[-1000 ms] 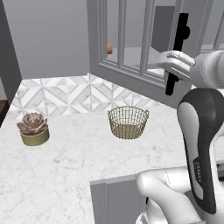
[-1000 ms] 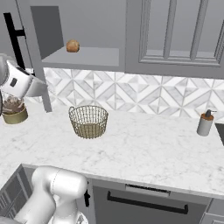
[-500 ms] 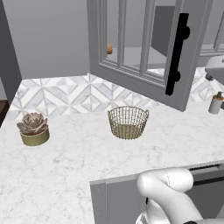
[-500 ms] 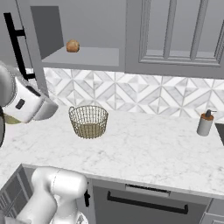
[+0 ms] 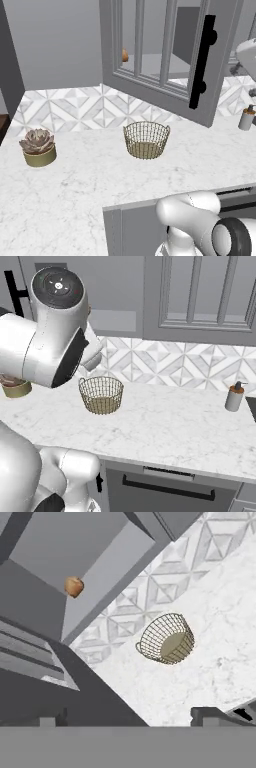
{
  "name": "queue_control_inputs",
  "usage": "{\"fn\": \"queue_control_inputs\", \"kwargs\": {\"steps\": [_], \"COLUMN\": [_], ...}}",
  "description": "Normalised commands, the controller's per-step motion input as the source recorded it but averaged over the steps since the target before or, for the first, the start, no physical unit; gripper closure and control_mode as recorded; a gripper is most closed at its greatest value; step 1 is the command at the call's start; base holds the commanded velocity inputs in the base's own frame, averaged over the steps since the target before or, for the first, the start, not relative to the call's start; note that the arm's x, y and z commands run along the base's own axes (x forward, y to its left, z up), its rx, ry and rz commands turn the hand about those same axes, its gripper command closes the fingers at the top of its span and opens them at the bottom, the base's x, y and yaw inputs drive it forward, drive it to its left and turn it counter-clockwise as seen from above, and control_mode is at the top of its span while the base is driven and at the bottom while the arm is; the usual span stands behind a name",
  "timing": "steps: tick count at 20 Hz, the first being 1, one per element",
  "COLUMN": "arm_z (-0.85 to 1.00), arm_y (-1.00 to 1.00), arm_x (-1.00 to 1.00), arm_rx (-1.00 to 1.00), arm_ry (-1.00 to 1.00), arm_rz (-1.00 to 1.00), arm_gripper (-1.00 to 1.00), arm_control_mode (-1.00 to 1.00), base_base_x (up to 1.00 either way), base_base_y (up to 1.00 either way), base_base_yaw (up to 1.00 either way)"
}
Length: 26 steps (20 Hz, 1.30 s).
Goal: Open the cabinet, pick up the bread from the cabinet and place it in the basket. Then move the basket to the dining counter.
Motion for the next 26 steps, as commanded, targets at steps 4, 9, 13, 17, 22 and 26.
{"fn": "queue_control_inputs", "kwargs": {"steps": [4,9,13,17,22,26], "arm_z": [-0.18,-0.16,-0.43,-0.08,0.08,0.15], "arm_y": [-0.03,-0.02,0.52,0.73,0.73,1.0], "arm_x": [0.5,0.35,0.59,0.15,-0.18,-0.89], "arm_rx": [0.4,0.4,0.25,0.13,0.15,0.03], "arm_ry": [0.08,0.04,0.0,0.0,0.0,0.0], "arm_rz": [0.24,0.2,0.11,0.16,0.2,0.19], "arm_gripper": [-1.0,-1.0,-1.0,-1.0,-1.0,-1.0], "arm_control_mode": [-1.0,-1.0,-1.0,-1.0,-1.0,-1.0], "base_base_x": [0.0,0.0,0.0,0.0,0.0,0.0], "base_base_y": [0.0,0.0,0.0,0.0,0.0,0.0], "base_base_yaw": [0.0,0.0,0.0,0.0,0.0,0.0]}}
